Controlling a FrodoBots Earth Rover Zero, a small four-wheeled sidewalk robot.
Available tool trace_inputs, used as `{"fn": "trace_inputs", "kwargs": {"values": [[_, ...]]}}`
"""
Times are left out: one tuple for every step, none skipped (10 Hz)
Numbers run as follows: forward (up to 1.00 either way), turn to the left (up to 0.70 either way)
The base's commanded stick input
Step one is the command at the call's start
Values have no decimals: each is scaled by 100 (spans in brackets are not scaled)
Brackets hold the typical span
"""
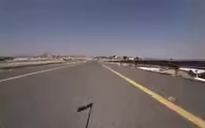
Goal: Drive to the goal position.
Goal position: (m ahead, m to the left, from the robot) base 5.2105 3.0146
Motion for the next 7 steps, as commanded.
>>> {"fn": "trace_inputs", "kwargs": {"values": [[100, -1], [100, -1], [100, -1], [100, -1], [100, -1], [100, -1], [100, -1]]}}
